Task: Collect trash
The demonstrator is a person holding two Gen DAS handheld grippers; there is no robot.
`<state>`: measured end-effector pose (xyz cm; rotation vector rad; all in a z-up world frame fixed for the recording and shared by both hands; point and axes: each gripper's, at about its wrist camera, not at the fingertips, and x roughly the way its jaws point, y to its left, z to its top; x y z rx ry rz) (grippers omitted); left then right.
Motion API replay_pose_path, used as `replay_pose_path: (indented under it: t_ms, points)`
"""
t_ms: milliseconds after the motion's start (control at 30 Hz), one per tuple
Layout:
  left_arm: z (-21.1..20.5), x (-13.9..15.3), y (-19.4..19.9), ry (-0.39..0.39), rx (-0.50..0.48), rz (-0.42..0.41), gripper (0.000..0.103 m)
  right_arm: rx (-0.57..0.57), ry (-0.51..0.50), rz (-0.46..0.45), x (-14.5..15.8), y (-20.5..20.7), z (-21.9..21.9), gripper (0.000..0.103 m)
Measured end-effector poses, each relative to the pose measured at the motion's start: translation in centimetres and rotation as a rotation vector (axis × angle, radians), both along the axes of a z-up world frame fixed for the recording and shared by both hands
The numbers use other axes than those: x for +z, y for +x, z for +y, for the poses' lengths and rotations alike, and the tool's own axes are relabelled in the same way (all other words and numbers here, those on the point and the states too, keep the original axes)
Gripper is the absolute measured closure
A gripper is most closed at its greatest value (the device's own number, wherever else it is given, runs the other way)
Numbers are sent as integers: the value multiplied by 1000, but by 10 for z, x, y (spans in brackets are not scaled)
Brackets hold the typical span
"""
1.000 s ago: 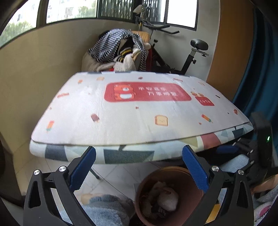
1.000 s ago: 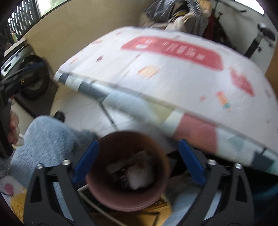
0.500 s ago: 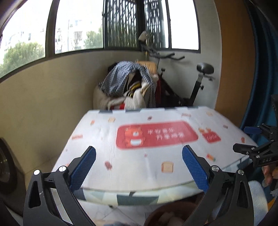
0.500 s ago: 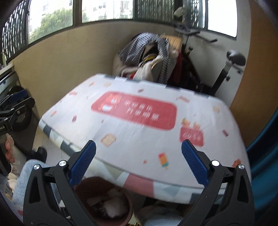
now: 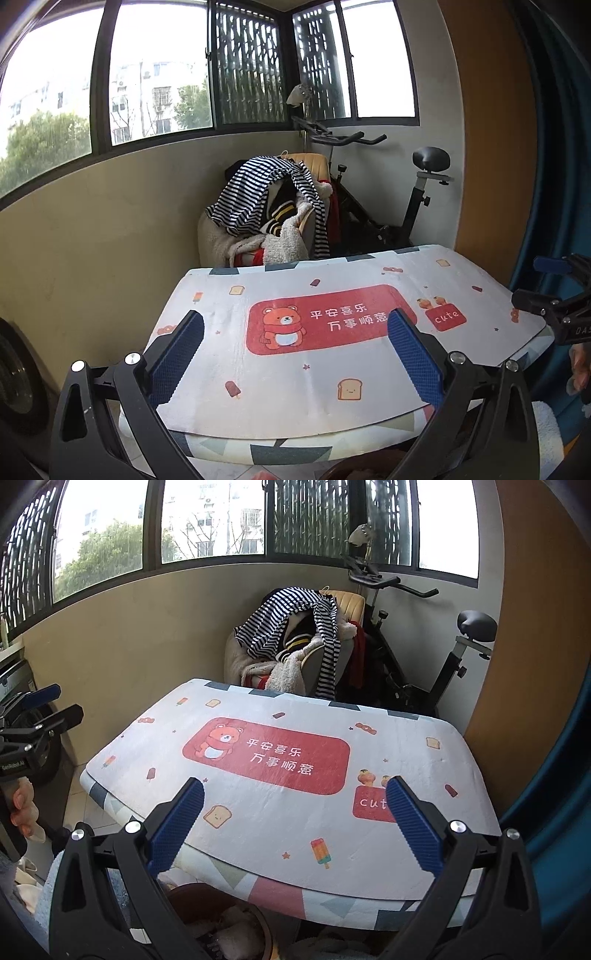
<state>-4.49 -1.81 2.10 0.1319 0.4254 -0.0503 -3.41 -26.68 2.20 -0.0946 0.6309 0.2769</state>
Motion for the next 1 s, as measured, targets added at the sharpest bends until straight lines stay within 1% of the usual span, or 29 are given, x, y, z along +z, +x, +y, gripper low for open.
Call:
replay_pose_path:
  t_ms: [67,167,267,367,467,733,1000]
  points:
    - [-3,-1,0,9,5,3,6,-1,2,5,6,6,-3,6]
    - [-3,-2,-1,-4,-9,8,6,-2,-1,7,6,8,4,6]
    - [-1,-3,-2,-11,-18,13,6,11,6,7,9,9,1,6]
    - [1,-5,0,-15,-19,24,6,9,8,11,4,14,0,6]
    - [4,-7,1,-18,-20,36,6,6,10,18,5,15,-2,6]
    - [7,-8,-1,-31,-32,47,6,15,1,16,-1,14,7,6]
    - [5,-5,-4,-37,-54,40,6,19,4,6,-3,13,10,6]
